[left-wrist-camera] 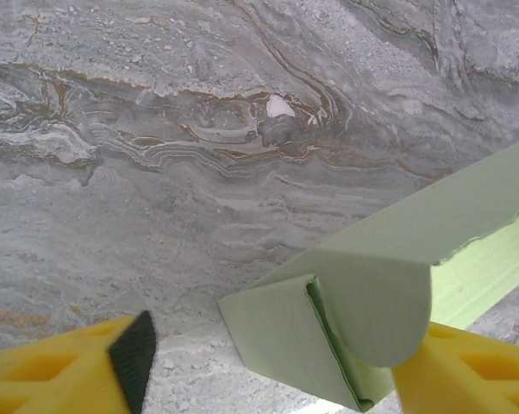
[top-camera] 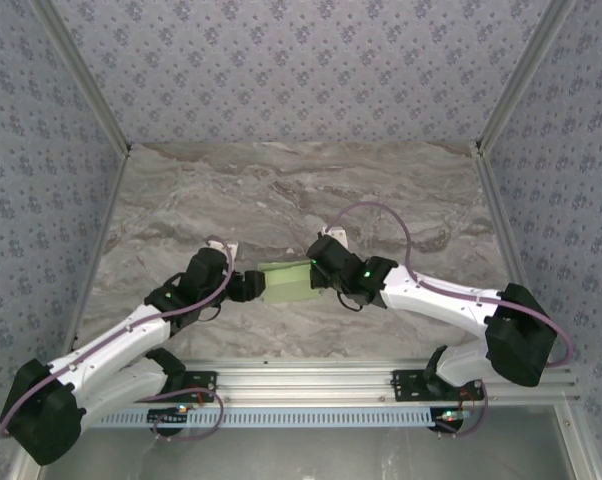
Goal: Fold the paper box
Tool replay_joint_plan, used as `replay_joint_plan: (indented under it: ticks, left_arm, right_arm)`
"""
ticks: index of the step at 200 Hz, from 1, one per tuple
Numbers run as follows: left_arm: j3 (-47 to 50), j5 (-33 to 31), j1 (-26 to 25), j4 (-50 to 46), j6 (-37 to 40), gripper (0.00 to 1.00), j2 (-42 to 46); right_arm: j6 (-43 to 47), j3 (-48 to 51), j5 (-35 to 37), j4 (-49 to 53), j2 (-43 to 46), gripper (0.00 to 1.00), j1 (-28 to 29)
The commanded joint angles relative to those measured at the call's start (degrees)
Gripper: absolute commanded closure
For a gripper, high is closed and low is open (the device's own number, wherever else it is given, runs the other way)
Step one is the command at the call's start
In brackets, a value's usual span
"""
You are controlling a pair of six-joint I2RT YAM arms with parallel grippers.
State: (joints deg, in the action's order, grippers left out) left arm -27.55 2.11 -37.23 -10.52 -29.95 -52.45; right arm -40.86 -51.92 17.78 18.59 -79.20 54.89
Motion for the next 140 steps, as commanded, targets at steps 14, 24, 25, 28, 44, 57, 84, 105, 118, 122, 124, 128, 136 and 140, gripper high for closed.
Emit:
replay_joint_plan:
  ticks: [14, 24, 25, 28, 44, 57, 84, 105, 118, 122, 124, 128, 136, 140]
  left_arm:
    - [-0.3, 1.8, 0.1, 1.1, -0.5, 0.18, 2.6]
    - [-0.5, 2.2, 0.2, 1.5, -1.1, 0.14, 3.5]
    - [-0.5, 2.2, 0.2, 1.5, -1.1, 0.13, 3.6]
    - [-0.6, 2.3, 0.2, 1.6, -1.3, 0.11, 4.0]
    - [-0.6, 1.3, 0.2, 2.1, -3.6, 0.01, 6.1]
    - [-0.5, 0.1, 0.3, 2.3, -4.6, 0.01, 7.5]
    - [-0.6, -2.3, 2.3, 0.8, -6.8, 0.01, 8.7]
    - [-0.6, -0.7, 6.9, -0.4, -10.5, 0.00, 7.7]
    - [-0.8, 2.2, 10.2, -0.6, -12.6, 0.01, 6.6]
    - [-0.7, 2.8, 11.0, -0.6, -13.2, 0.01, 6.3]
    - [-0.7, 3.0, 11.3, -0.6, -13.5, 0.01, 6.1]
    - [-0.7, 3.5, 11.8, -0.5, -13.9, 0.01, 5.8]
    - [-0.7, 4.5, 12.6, 0.1, -14.0, 0.01, 5.1]
    - [-0.7, 5.0, 12.8, 0.5, -14.1, 0.01, 4.7]
  right_arm:
    - [0.4, -0.5, -1.2, 3.6, -1.6, 0.94, 0.0]
    - [0.4, -0.4, -1.0, 3.6, -1.6, 0.94, 0.0]
    - [0.3, -0.4, -1.0, 3.6, -1.6, 0.94, 0.0]
    - [0.3, -0.4, -1.1, 3.7, -1.6, 0.94, 0.0]
    - [0.4, -0.4, -1.4, 3.2, -1.8, 0.94, 0.0]
    - [0.7, -0.5, -1.3, 3.3, -1.9, 0.94, 0.0]
    - [1.1, 0.0, -1.3, 2.7, -1.8, 0.94, 0.0]
    - [1.9, 0.2, -1.3, 2.5, -2.0, 0.93, 0.0]
    - [2.1, 0.3, -1.4, 2.3, -2.0, 0.93, 0.0]
    - [2.1, 0.3, -1.6, 2.2, -2.0, 0.94, 0.0]
    - [2.2, 0.3, -1.6, 2.1, -2.0, 0.93, 0.0]
    - [2.3, 0.4, -1.8, 1.9, -2.0, 0.93, 0.0]
    - [2.6, 0.3, -2.0, 1.7, -2.0, 0.94, 0.0]
    - [2.6, 0.3, -2.0, 1.7, -2.1, 0.93, 0.0]
